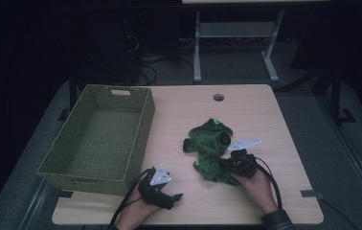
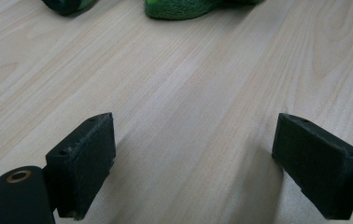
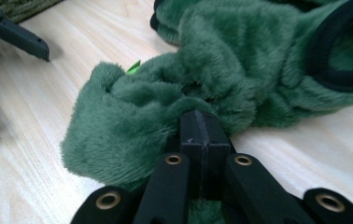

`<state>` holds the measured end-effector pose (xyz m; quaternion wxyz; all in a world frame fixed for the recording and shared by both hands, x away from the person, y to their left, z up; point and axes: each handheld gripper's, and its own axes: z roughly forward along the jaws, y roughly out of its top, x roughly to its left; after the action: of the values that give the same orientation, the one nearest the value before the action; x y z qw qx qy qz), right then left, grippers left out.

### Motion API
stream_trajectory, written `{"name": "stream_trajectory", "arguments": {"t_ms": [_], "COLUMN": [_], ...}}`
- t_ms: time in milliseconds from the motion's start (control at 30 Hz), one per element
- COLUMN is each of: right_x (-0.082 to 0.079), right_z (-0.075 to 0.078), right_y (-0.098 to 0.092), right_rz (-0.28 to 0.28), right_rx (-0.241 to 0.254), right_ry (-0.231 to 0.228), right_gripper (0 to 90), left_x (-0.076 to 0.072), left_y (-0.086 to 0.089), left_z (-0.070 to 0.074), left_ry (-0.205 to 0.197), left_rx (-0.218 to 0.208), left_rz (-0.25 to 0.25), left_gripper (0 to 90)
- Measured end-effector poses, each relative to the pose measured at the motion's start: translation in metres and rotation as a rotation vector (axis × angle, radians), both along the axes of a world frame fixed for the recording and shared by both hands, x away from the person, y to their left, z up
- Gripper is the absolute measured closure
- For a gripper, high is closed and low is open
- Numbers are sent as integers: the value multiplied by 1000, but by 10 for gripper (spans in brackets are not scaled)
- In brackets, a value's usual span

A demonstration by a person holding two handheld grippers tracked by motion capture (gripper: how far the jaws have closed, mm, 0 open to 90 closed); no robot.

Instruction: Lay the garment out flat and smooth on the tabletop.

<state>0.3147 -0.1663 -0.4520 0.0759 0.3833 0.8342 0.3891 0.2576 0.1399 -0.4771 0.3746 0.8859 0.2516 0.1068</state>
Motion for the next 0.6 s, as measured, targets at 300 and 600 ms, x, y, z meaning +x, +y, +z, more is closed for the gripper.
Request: {"name": "stream_trajectory", "arguments": {"t_ms": [300, 600], "right_x": [2, -6], "right_z": [-11, 10], "right_y": [11, -7], "right_rz": [48, 11], "right_rx": [-52, 23], "right_ry": [39, -17], "right_gripper": [897, 801], "left_x": [0, 1], "left_y": [0, 0], "left_z": [0, 1], "left_ry": [3, -4], "left_rx": [1, 7], "left_rz": [3, -1], "left_gripper": [126, 126]}}
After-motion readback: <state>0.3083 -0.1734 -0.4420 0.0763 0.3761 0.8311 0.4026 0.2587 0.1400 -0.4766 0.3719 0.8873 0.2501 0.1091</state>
